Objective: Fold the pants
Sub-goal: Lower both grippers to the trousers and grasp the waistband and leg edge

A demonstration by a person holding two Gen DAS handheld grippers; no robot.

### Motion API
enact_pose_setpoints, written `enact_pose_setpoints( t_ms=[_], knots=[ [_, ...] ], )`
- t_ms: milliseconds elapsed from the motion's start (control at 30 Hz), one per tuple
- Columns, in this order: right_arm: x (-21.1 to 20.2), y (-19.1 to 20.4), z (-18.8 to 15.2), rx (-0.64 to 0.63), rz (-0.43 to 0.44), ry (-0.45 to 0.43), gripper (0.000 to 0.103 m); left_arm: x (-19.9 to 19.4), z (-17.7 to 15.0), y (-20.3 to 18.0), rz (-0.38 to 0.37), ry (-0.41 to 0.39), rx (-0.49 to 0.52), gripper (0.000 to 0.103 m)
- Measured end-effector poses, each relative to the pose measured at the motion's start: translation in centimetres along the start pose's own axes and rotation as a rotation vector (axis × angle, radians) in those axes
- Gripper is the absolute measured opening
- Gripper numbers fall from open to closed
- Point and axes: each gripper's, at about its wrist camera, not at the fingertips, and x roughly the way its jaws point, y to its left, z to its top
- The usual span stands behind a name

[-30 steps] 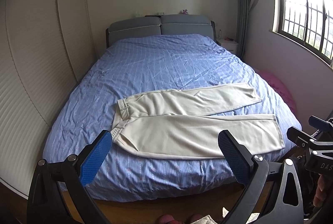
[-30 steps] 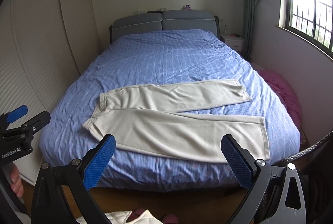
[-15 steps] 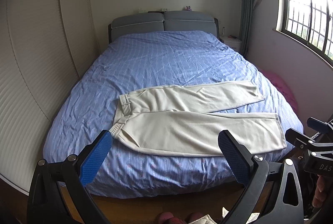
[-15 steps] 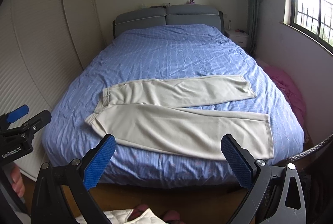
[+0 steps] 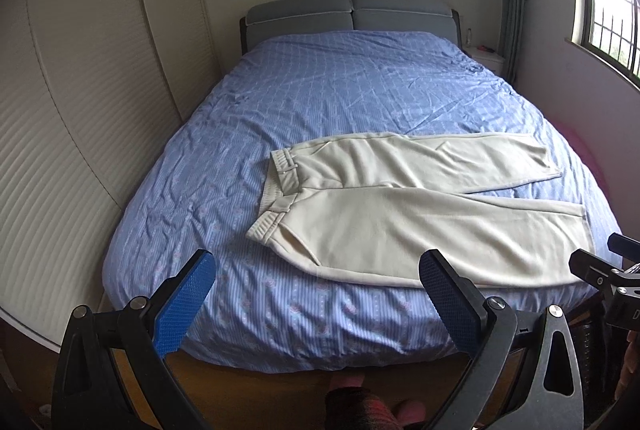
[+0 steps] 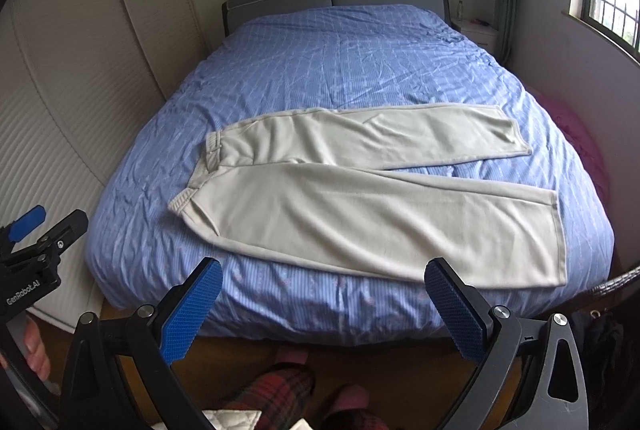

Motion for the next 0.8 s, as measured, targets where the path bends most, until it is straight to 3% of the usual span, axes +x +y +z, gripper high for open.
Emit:
enact_pose_setpoints(
  t_ms=[133,367,633,800],
  knots=[
    [4.7,1.7,0.3,0.039,-0.007,0.047,0.102,5.5,0.1,1.9,0.005,0.05,0.028,0.103],
    [16.1,4.6,-0.2,0.178,0.019,0.208,0.102,16.7,0.1,4.5,-0.022,0.194,0.082,0.103],
    [29.3,4.9,-4.3,0.437,0.026,0.377,0.092,29.4,-3.5,6.7,-0.133,0.446,-0.042,0.102],
    [33.3,4.2,-6.4,0.57,0.038,0.434,0.087,33.9,-4.6,6.4,-0.154,0.523,-0.053,0.099]
  ],
)
